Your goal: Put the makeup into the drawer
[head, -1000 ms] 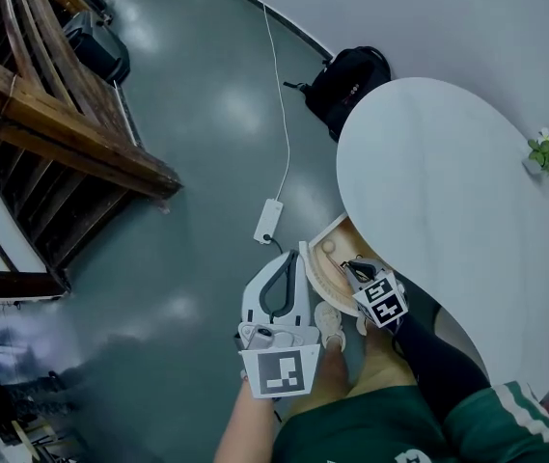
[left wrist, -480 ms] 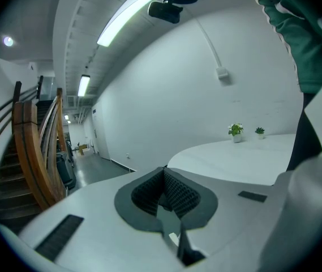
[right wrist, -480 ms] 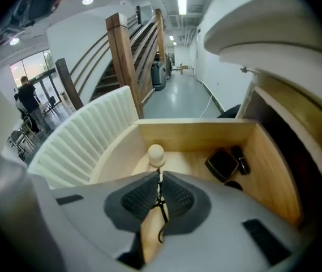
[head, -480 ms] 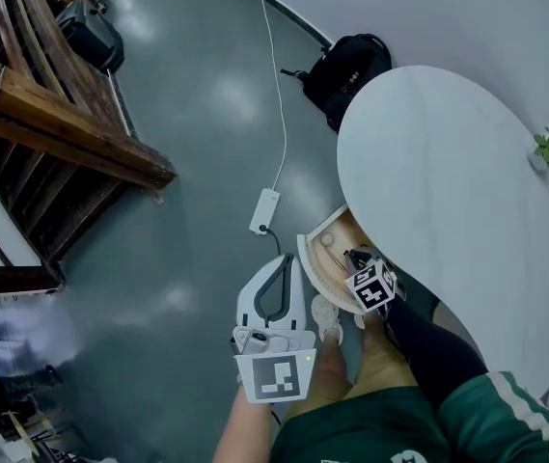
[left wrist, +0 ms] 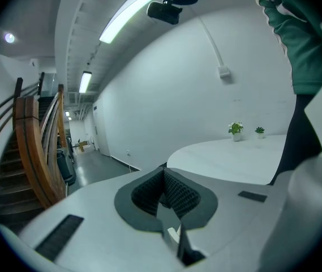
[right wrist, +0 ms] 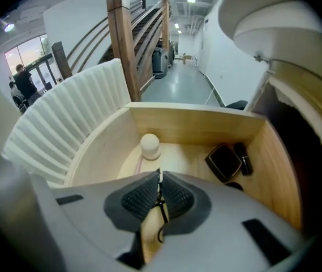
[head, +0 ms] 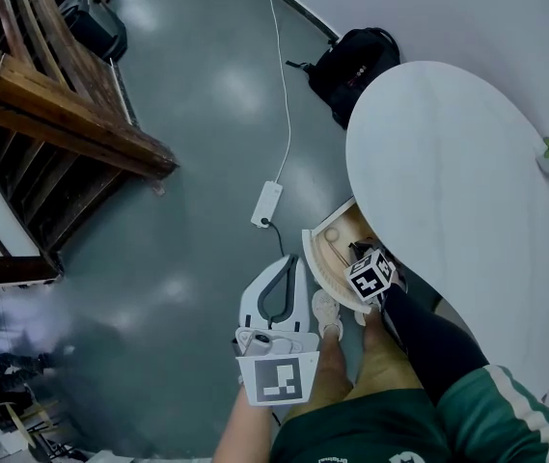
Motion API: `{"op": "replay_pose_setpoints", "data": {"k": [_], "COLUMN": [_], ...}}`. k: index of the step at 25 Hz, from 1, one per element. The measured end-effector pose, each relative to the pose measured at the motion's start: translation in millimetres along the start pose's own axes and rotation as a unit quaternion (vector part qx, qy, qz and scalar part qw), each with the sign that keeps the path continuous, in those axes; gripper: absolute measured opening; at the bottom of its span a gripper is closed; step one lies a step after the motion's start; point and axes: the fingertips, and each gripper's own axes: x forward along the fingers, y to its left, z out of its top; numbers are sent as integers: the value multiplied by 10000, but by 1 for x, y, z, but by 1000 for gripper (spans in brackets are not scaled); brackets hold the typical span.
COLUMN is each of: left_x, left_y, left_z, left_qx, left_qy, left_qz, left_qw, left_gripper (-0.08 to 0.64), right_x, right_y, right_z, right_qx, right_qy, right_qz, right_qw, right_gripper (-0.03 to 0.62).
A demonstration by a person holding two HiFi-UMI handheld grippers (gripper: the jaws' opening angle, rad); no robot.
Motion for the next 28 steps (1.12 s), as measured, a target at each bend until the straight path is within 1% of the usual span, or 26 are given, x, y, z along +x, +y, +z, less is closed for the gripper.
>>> {"op": "replay_pose_setpoints", "data": {"k": [6, 12, 17, 18, 19, 20, 21, 28], "left_x": [-3, -5, -5, -5, -4, -4, -4, -2], "left_y": [5, 9, 9, 9, 8, 8, 8, 8], "left_z": [-3, -4, -7, -7, -7, -8, -8, -12], "left_qx": [0, -35, -54, -57, -57, -61, -68, -228], "left_qy": [36, 28, 43, 41, 41, 40, 35, 75], "left_qz": [35, 70, 82, 83, 80, 80, 84, 107], "left_qw": [10000, 10000, 9999, 9999, 9999, 9999, 9999, 9997], "left_gripper": [0, 0, 0, 0, 0, 0, 0, 0], "right_x": [3, 7, 11, 12, 13, 14, 15, -1], "right_y": [3, -1, 1, 1, 2, 3, 4, 12], "right_z": [1, 2, 1, 0, -2, -3, -4, 4], "right_qx": [-68, -152, -198, -154, -98, -51, -27, -9], "right_qy": [33, 118, 233, 266, 300, 324, 329, -50], "right_qz": [52, -7, 92, 141, 210, 274, 312, 500], "right_qw": [10000, 9998, 9995, 9994, 9993, 9991, 9990, 9987], "right_gripper": [29, 29, 35, 59, 131, 227, 262, 259]}}
